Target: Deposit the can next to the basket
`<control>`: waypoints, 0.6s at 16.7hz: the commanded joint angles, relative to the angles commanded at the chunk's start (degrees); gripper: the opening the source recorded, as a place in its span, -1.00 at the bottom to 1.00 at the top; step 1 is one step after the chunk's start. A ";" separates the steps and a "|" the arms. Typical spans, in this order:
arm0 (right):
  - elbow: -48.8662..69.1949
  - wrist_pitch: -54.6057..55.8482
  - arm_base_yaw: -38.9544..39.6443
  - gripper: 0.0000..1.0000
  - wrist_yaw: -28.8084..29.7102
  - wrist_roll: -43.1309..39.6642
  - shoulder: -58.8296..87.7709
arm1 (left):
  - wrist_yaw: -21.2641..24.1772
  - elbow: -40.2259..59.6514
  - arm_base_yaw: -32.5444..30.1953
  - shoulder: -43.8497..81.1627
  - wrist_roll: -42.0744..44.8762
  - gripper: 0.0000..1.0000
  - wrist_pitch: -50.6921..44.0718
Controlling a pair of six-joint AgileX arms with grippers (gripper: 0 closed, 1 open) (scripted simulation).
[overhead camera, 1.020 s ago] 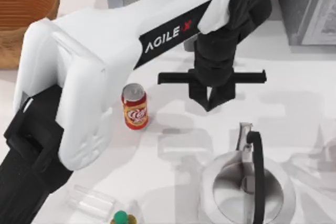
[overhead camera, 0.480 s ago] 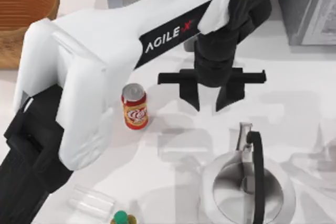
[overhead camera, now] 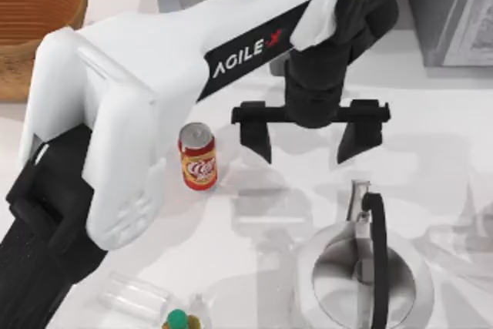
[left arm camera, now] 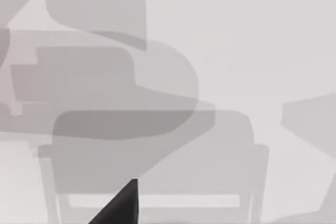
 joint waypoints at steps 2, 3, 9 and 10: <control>0.00 0.00 0.00 1.00 0.00 0.00 0.00 | 0.00 0.00 0.00 0.00 0.00 1.00 0.00; 0.00 0.00 0.00 1.00 0.00 0.00 0.00 | 0.00 0.00 0.00 0.00 0.00 1.00 0.00; 0.00 0.00 0.00 1.00 0.00 0.00 0.00 | 0.74 2.71 -0.63 -0.09 0.40 1.00 -1.38; 0.00 0.00 0.00 1.00 0.00 0.00 0.00 | 1.14 3.84 -0.76 0.33 0.47 1.00 -2.28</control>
